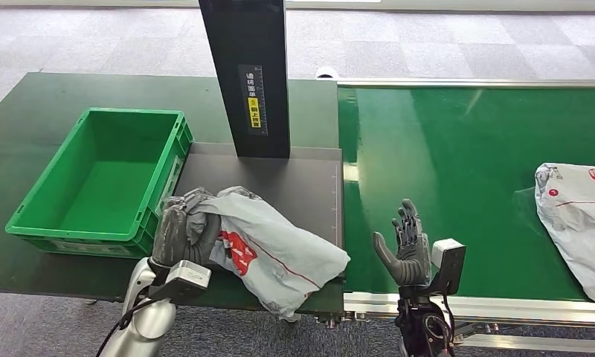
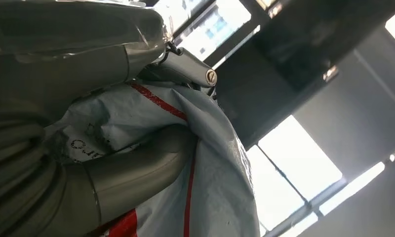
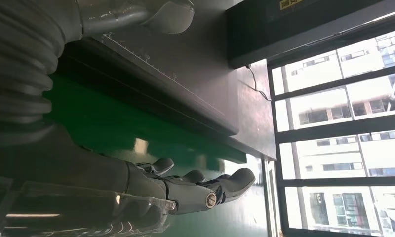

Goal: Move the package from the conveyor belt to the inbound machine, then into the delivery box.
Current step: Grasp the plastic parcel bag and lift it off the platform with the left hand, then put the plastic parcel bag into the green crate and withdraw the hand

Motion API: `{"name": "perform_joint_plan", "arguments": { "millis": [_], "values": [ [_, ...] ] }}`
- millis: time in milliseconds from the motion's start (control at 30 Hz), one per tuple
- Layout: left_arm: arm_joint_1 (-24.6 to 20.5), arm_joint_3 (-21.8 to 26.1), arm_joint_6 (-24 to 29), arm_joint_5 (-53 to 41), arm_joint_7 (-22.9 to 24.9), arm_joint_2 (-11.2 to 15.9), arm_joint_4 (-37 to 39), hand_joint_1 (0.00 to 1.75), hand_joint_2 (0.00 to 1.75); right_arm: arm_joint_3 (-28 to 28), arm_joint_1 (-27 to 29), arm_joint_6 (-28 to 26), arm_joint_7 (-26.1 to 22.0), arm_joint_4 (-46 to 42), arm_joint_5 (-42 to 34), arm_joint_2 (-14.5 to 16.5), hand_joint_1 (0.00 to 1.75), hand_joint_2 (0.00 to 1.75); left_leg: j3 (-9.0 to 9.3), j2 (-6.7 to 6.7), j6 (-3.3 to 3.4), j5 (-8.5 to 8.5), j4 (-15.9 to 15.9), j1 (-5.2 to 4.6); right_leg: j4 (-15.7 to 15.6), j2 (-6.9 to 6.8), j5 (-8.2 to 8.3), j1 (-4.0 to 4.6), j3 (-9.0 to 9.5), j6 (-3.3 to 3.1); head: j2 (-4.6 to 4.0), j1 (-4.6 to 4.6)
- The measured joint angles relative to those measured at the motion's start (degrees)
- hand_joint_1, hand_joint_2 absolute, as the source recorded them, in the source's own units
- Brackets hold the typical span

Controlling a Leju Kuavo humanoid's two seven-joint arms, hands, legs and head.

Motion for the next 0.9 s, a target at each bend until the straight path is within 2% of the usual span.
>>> {"name": "perform_joint_plan", "arguments": {
  "millis": [167,333,633,767,900],
  "values": [
    [-1.4,3.3,8.3,-6.3,3.6,0.3,-3.6,1.75,1.75,0.1,0.0,0.0,-0.8,0.1,-0.1,0.0,0.00,1.75,0.00,-0.01,0.00,0.01,0.0,0.00,0.0,0.00,0.00,0.00,-0.01,0.00,0.00,0.00],
    [-7.2,7.6,14.1,-13.0,8.2,2.7,-2.7,1.75,1.75,0.2,-0.5,0.1,-1.2,0.6,-0.3,0.0,0.00,1.75,0.01,0.00,-0.02,0.05,0.0,0.01,0.0,0.00,0.03,0.02,-0.01,-0.02,0.00,0.00],
    [-17.4,13.7,18.4,-20.1,16.4,6.9,2.9,1.75,1.75,0.6,-1.4,0.0,-1.6,2.1,-0.6,0.0,0.00,1.75,-0.02,0.02,-0.04,0.07,0.0,0.01,0.0,0.00,0.03,0.02,-0.03,-0.02,0.00,0.01],
    [-22.7,16.7,20.5,-22.7,21.3,8.6,8.1,1.75,1.75,1.2,-1.5,-0.2,-1.6,2.7,-0.6,0.0,0.00,1.75,-0.04,0.08,-0.04,0.07,0.0,0.02,0.0,0.05,0.05,0.02,-0.06,-0.04,0.00,0.01],
    [-26.6,19.7,21.9,-23.1,22.2,10.3,12.9,1.75,1.75,1.9,-1.6,-0.6,-1.6,3.2,-0.6,0.0,0.00,1.75,-0.03,0.22,-0.04,0.07,0.0,0.03,0.1,0.13,0.07,0.06,-0.10,-0.06,0.00,0.00]
  ]
}}
